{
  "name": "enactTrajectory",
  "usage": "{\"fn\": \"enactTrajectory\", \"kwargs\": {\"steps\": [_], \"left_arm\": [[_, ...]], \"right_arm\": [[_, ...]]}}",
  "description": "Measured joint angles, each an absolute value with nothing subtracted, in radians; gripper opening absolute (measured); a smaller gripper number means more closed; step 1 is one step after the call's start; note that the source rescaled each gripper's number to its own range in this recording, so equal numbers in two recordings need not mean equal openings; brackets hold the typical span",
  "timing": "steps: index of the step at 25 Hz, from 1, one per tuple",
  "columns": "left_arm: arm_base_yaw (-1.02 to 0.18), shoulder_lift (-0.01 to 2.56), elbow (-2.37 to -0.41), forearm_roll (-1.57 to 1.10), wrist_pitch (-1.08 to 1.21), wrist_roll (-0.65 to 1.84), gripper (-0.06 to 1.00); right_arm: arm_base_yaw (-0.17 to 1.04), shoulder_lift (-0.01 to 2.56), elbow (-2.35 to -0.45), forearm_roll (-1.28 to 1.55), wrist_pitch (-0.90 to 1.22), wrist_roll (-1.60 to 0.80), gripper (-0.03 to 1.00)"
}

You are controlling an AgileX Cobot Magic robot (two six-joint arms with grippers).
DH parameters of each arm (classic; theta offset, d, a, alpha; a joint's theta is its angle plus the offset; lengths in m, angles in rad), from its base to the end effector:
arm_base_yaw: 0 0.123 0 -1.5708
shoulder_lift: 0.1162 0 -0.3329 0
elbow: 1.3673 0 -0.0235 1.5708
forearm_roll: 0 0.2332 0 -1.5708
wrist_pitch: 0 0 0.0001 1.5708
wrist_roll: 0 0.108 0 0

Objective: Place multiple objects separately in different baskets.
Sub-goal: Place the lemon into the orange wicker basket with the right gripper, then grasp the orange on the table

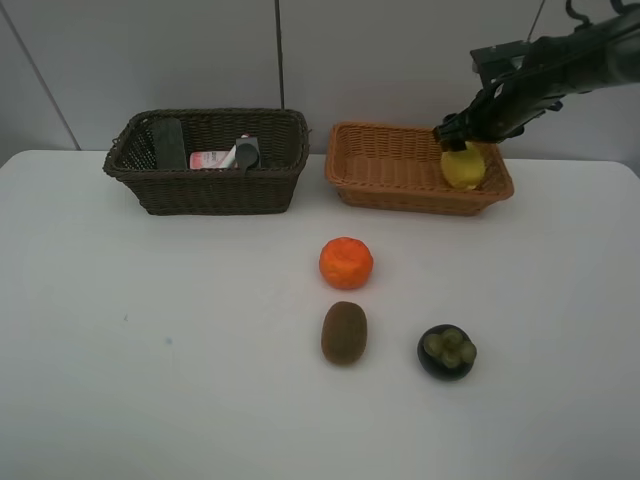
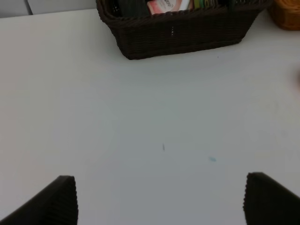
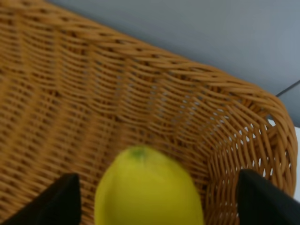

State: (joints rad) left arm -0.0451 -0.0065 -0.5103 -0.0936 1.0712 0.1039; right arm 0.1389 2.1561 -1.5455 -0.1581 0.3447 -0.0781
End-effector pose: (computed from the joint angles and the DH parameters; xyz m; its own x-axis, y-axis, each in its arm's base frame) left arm -0.0565 -0.0063 0.2629 -0.4405 0.0787 -0.8943 0.1444 0.9894 0.0159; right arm 0.4945 0.0633 0.1990 -0.7104 -0.3263 -0.6236 -0.2709 0.9445 -0.1856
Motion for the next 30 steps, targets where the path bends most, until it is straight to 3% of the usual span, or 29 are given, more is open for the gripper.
{"fn": "enactTrajectory", "kwargs": {"steps": [3, 10, 18, 23, 30], "left_arm": [[-0.045, -0.006, -0.510, -0.094, 1.071, 0.104, 0.92], [-0.045, -0.006, -0.510, -0.094, 1.071, 0.104, 0.92], [-0.045, -0.006, -0.510, -0.094, 1.071, 0.104, 0.92], [-0.045, -0.006, -0.510, -0.094, 1.071, 0.104, 0.92], [-0.045, -0.006, -0.510, -0.094, 1.071, 0.104, 0.92]], "right_arm": [[0.139, 2.156, -1.546, -0.175, 0.347, -0.028, 0.52], [0.139, 2.110, -1.546, -0.139, 0.481, 0.070, 0.53], [0.153, 1.987, -1.547, -0.012, 0.977, 0.162, 0.53], [0.250, 1.977, -1.552, 0.012, 1.191, 0.159, 0.53], [0.473, 1.979, -1.553, 0.018, 1.197, 0.159, 0.53]]}}
